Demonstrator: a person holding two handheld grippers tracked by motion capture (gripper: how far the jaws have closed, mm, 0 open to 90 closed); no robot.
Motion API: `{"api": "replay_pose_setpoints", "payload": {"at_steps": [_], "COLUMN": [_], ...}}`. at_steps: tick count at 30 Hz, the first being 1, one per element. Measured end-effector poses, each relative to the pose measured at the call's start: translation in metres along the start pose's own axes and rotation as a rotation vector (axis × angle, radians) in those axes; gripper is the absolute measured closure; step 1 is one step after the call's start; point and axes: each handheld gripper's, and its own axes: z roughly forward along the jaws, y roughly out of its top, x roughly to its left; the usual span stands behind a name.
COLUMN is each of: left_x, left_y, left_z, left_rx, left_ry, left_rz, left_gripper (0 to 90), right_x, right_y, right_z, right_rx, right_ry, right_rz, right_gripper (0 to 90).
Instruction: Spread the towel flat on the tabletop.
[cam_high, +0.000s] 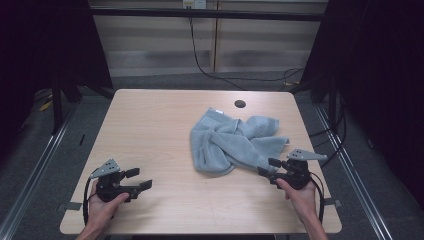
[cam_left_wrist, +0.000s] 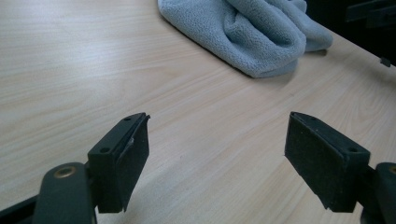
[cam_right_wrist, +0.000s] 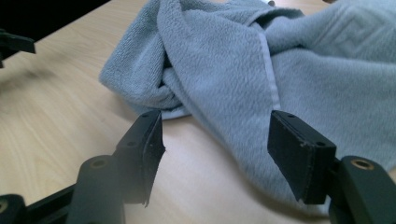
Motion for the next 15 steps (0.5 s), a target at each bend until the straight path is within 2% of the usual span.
{"api": "replay_pose_setpoints", "payload": {"at_steps": [1, 3, 4, 5, 9, 12, 15], "left_x": [0.000, 0.001, 0.001, 0.002, 0.003, 0.002, 0.000], "left_y": [0.000, 0.000, 0.000, 0.000, 0.001, 0.001, 0.001], "left_z": [0.000, 0.002, 0.002, 0.003, 0.005, 0.007, 0.007], "left_rx": [0.002, 0.009, 0.009, 0.010, 0.009, 0.025, 0.025], "left_ry": [-0.003, -0.003, -0.005, -0.009, -0.014, -0.015, -0.018], "left_rz": [-0.001, 0.004, 0.003, 0.003, -0.007, 0.007, 0.020], "left_gripper": [21.7, 21.6, 21.6, 21.6, 21.7, 21.7, 21.7], "right_x": [0.000, -0.003, -0.004, -0.006, -0.018, -0.027, -0.033], "right_y": [0.004, 0.012, 0.015, 0.018, 0.032, 0.041, 0.044], "right_z": [0.003, 0.011, 0.015, 0.019, 0.035, 0.052, 0.067], "right_rx": [0.012, 0.031, 0.043, 0.041, 0.042, 0.074, 0.083], "right_ry": [-0.005, 0.051, 0.051, 0.041, 0.019, 0.001, 0.002], "right_rz": [-0.007, -0.019, -0.015, -0.026, -0.017, -0.011, -0.011], "right_gripper": [34.6, 34.4, 34.3, 34.2, 28.9, 18.8, 18.1]}}
